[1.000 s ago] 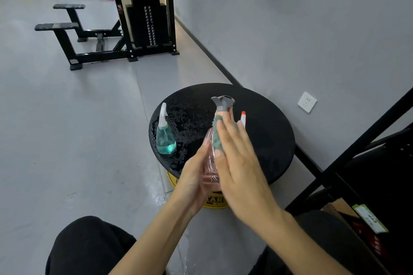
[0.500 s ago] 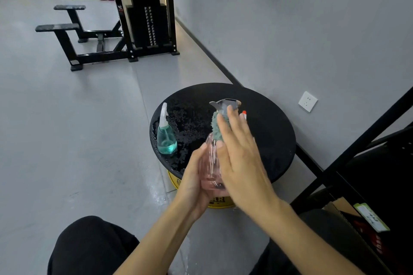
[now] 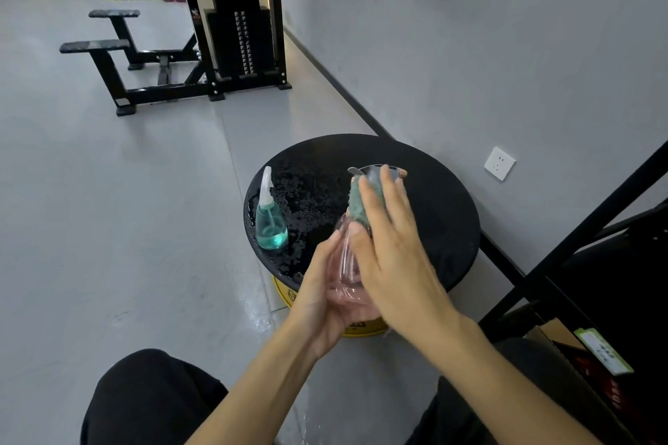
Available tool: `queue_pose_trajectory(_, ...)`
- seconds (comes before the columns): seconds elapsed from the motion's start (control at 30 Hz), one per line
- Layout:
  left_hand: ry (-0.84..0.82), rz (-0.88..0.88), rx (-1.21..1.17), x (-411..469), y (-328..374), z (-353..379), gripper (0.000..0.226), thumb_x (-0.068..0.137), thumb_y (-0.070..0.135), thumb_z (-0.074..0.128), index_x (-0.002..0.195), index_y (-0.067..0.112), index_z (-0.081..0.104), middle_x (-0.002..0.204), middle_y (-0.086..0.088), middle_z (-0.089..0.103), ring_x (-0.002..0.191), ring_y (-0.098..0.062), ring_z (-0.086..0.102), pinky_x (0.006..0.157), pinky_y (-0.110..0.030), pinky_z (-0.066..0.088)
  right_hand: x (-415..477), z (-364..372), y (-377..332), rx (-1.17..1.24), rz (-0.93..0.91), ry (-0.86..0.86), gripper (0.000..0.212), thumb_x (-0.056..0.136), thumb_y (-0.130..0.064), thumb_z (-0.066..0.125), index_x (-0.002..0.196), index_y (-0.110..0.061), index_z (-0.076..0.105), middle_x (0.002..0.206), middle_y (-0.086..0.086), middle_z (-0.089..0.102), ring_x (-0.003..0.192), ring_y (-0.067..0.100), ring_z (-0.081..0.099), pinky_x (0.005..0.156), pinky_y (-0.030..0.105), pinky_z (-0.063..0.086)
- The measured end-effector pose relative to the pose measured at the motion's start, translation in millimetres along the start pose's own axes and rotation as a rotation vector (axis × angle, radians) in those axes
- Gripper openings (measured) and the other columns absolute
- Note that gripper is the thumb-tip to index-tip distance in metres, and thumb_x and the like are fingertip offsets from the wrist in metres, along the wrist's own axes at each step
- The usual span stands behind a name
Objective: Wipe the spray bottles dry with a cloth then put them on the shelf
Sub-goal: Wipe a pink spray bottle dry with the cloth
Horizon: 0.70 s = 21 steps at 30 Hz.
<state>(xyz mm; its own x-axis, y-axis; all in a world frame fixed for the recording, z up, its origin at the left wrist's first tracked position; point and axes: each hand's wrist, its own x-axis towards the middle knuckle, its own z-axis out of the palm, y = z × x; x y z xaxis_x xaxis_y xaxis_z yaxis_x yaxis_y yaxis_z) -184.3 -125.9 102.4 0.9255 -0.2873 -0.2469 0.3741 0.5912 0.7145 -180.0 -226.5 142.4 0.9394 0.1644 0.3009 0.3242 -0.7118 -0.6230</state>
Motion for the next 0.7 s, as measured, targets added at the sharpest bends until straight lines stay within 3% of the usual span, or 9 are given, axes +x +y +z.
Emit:
queue_pose_trajectory(0.17,0.051,0.053,-0.117,2.1,5.0,-2.9,0.042,0.095,0.042,0.042,0.104,0.02,0.076,0.111,-0.009,0.071,0.1,-0.019,0.069,0.087,-0.032,0.055,-40.6,14.7,-6.3,-0.067,-0.105,-0.049,0.059,0.098,-0.034,0.025,0.153,-0.024,0.007,0.161,-0.011,-0.009,0.145,0.003,-0.017,0.121,0.04,0.006)
queue_pose_trajectory(0.23,0.036,0.04,-0.109,2.1,5.1,-3.8,0.042,0.095,0.043,0.042,0.097,0.021,0.078,0.103,-0.007,0.073,0.093,-0.018,0.071,0.077,-0.033,0.059,-36.1,13.2,-2.9,-0.078,-0.12,-0.056,0.057,0.098,-0.033,0.022,0.153,-0.025,0.009,0.161,-0.013,-0.006,0.145,0.002,-0.014,0.121,0.039,0.006)
queue_pose_trajectory(0.3,0.027,0.018,-0.08,1.0,3.3,-2.9,0.044,0.092,0.045,0.044,0.082,0.02,0.079,0.083,-0.003,0.074,0.073,-0.016,0.071,0.058,-0.032,0.058,-21.0,7.3,0.3,-0.044,-0.103,-0.044,0.053,0.101,-0.029,0.024,0.153,-0.024,0.013,0.161,-0.014,-0.001,0.144,-0.002,-0.013,0.121,0.034,0.005)
queue_pose_trajectory(0.43,0.031,-0.049,-0.016,-1.9,-1.2,1.6,0.041,0.078,0.05,0.052,0.074,0.017,0.076,0.067,-0.004,0.069,0.057,-0.019,0.067,0.05,-0.032,0.055,8.9,-8.4,5.1,-0.019,0.022,-0.065,0.051,0.104,-0.03,0.027,0.153,-0.024,0.014,0.16,-0.017,0.001,0.138,-0.01,-0.017,0.117,0.021,-0.003)
queue_pose_trajectory(0.57,0.05,-0.028,-0.085,1.5,-3.1,-2.5,0.04,0.081,0.046,0.051,0.072,0.017,0.076,0.07,-0.003,0.07,0.062,-0.018,0.068,0.052,-0.029,0.055,-10.8,4.5,-4.1,-0.115,-0.046,-0.052,0.052,0.102,-0.031,0.02,0.153,-0.024,0.012,0.16,-0.017,-0.003,0.143,-0.002,-0.017,0.121,0.037,0.005)
queue_pose_trajectory(0.7,0.068,0.03,-0.129,1.0,-2.1,-6.5,0.038,0.077,0.042,0.052,0.078,0.017,0.08,0.086,-0.005,0.075,0.078,-0.015,0.072,0.064,-0.025,0.057,-36.2,21.0,-6.8,-0.236,-0.132,-0.024,0.058,0.094,-0.029,0.017,0.152,-0.022,0.023,0.16,-0.015,0.01,0.147,0.007,-0.007,0.118,0.049,0.017)
